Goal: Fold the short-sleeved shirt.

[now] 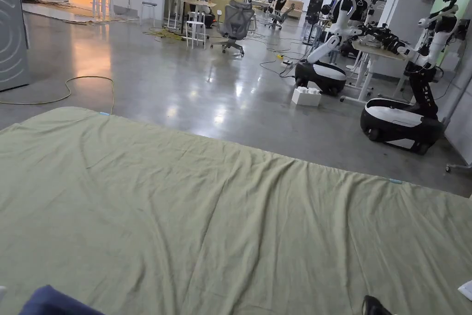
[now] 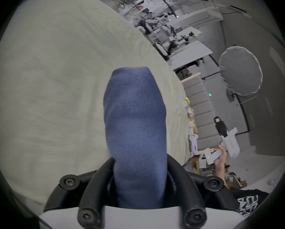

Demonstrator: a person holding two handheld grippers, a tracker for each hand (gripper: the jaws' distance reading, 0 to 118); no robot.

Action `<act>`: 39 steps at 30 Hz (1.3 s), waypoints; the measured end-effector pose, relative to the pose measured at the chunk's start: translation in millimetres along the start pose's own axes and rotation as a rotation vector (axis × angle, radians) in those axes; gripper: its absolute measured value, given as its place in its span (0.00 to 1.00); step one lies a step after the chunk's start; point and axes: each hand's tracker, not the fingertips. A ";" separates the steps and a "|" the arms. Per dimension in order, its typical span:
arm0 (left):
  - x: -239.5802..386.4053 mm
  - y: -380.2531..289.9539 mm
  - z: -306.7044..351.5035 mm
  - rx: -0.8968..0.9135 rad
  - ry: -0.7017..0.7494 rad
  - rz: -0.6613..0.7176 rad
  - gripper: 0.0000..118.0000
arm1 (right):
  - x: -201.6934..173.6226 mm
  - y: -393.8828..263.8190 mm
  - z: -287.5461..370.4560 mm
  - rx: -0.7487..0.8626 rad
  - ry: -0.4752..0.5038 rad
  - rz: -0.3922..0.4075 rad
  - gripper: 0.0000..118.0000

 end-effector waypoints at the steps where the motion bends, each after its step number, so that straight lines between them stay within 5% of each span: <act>1: 8.4 1.0 10.7 0.001 0.038 -0.015 0.17 | 1.0 3.4 0.3 0.006 -0.002 0.003 0.02; 19: -11.5 60.5 88.8 0.035 0.621 -0.026 0.20 | -4.0 4.6 1.3 0.000 -0.001 0.045 0.02; 24: -2.3 59.5 81.2 0.124 0.858 -0.196 0.48 | -3.6 2.7 -0.4 -0.008 -0.011 0.064 0.02; 32: 7.1 54.9 75.0 0.173 0.979 -0.232 0.50 | 0.0 -0.8 -2.2 -0.021 -0.010 0.059 0.02; 36: 31.4 37.1 51.8 0.237 1.132 -0.490 0.50 | 0.9 -4.8 -2.1 -0.035 -0.007 0.044 0.02; 39: 44.2 27.7 33.7 0.323 1.142 -0.546 0.50 | 0.6 -7.8 -1.1 -0.043 0.001 0.041 0.02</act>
